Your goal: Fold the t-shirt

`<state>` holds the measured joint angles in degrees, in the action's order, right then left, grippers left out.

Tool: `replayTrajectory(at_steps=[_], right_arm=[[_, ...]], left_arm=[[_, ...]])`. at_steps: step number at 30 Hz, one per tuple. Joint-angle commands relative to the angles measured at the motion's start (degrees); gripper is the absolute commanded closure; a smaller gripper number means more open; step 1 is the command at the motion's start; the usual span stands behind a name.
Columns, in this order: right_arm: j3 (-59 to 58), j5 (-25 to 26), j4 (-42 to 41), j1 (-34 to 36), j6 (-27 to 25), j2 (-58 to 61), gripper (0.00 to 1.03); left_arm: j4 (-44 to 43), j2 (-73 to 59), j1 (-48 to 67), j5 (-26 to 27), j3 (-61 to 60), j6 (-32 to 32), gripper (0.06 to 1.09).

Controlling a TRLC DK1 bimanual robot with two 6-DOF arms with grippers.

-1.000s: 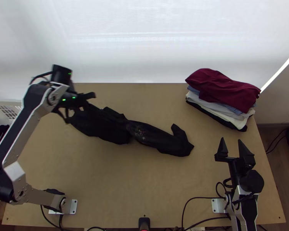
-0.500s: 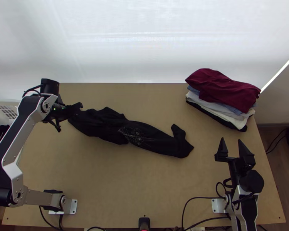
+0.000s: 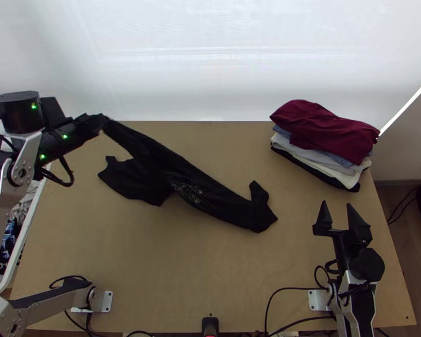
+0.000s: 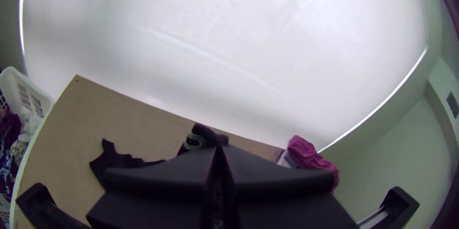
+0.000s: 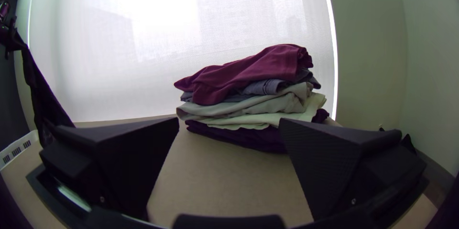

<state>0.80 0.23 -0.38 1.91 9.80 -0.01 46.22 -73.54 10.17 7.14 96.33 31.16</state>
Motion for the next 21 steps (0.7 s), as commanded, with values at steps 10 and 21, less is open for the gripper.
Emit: replayTrajectory(at_steps=[10,21], right_arm=[[-0.27,0.47,0.91,0.11,-0.4,-0.16,0.05],[-0.27,0.47,0.91,0.2,-0.4,-0.16,0.05]], left_arm=[[-13.7,1.12,12.24,0.51,1.22,3.47,1.05],[-24.86,5.25,12.33,0.07,2.81,3.56,1.05]])
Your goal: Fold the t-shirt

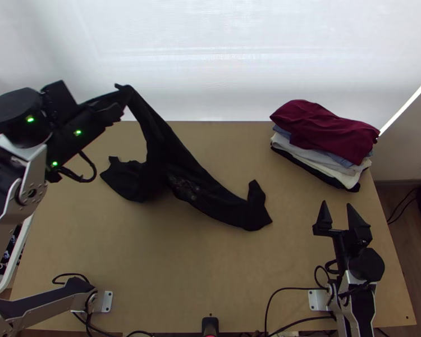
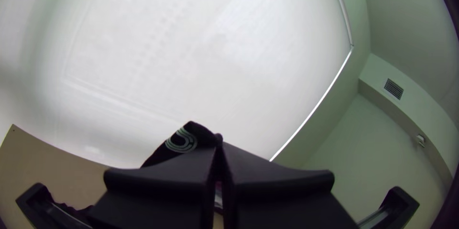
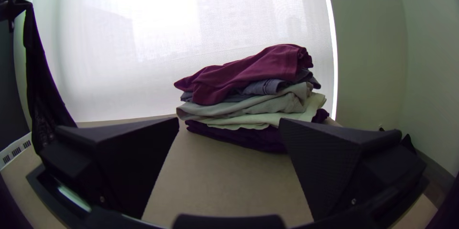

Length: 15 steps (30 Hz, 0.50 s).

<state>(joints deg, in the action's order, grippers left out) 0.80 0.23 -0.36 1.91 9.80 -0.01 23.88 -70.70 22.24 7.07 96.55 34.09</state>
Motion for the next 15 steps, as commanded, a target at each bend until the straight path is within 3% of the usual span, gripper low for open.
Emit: replayTrajectory(at_steps=[1,15], right_arm=[[-0.27,0.47,0.89,0.2,-0.4,-0.16,0.05],[-0.27,0.47,0.89,0.2,-0.4,-0.16,0.05]], left_arm=[[-2.7,2.49,0.26,0.14,2.5,0.54,1.05],[-13.6,-2.17,16.08,-1.97,-7.96,-1.57,1.05]])
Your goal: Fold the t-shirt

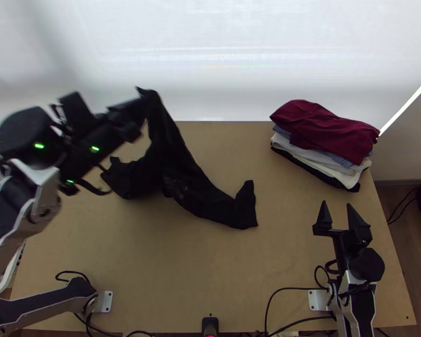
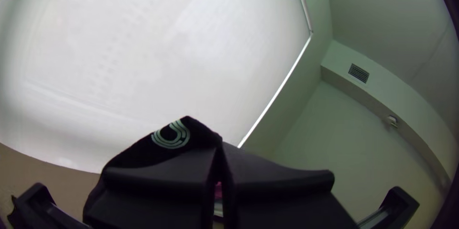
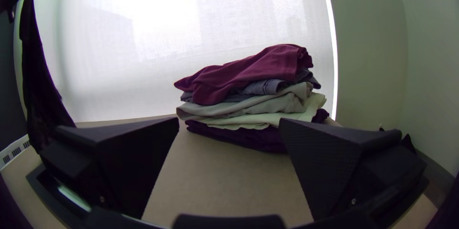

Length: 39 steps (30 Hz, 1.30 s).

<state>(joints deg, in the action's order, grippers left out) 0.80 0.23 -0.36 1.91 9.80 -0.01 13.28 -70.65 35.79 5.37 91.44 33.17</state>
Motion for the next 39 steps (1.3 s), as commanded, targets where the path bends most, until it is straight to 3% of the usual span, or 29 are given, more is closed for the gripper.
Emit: replayTrajectory(at_steps=[1,20,29,35,39], right_arm=[[-0.27,0.47,0.89,0.2,-0.4,-0.16,0.05],[-0.27,0.47,0.89,0.2,-0.4,-0.16,0.05],[-0.27,0.47,0.89,0.2,-0.4,-0.16,0.05],[-0.27,0.47,0.89,0.2,-0.4,-0.16,0.05],[-0.27,0.47,0.98,0.2,-0.4,-0.16,0.05]], left_arm=[[-3.79,-3.26,3.67,-0.44,-3.46,-0.65,1.05],[-13.01,-15.74,26.52,0.08,-17.08,0.23,1.05],[-10.91,-15.48,31.97,6.76,-22.88,1.72,1.05],[-5.37,-14.6,33.73,15.02,-25.17,1.55,1.05],[-4.23,-14.69,33.64,16.52,-26.05,1.2,1.04]])
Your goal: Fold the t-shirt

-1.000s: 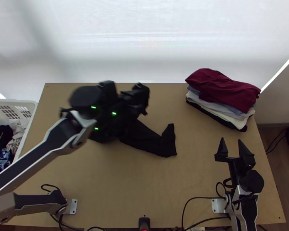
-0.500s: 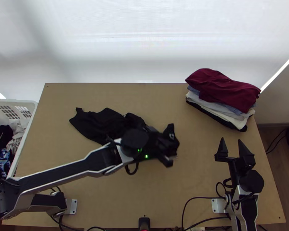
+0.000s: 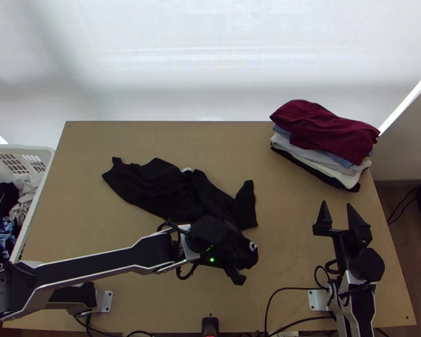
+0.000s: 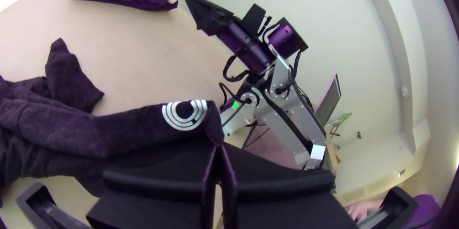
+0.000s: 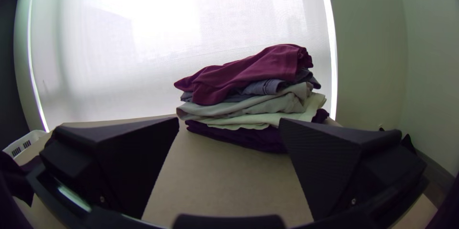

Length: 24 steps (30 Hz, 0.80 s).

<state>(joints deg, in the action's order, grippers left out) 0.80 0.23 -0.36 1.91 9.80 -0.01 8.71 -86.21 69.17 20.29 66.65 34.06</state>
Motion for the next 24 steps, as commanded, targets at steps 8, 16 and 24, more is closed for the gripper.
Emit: replayTrajectory(at_steps=[8,16,24], right_arm=[[-0.27,0.47,0.89,0.2,-0.4,-0.16,0.05],[-0.27,0.47,0.89,0.2,-0.4,-0.16,0.05],[-0.27,0.47,0.89,0.2,-0.4,-0.16,0.05]], left_arm=[[3.07,2.98,0.53,14.33,-2.67,0.39,0.91],[2.28,4.04,-2.9,14.33,-2.14,-0.05,0.1],[3.07,6.15,-13.88,13.98,-1.17,1.8,0.1]])
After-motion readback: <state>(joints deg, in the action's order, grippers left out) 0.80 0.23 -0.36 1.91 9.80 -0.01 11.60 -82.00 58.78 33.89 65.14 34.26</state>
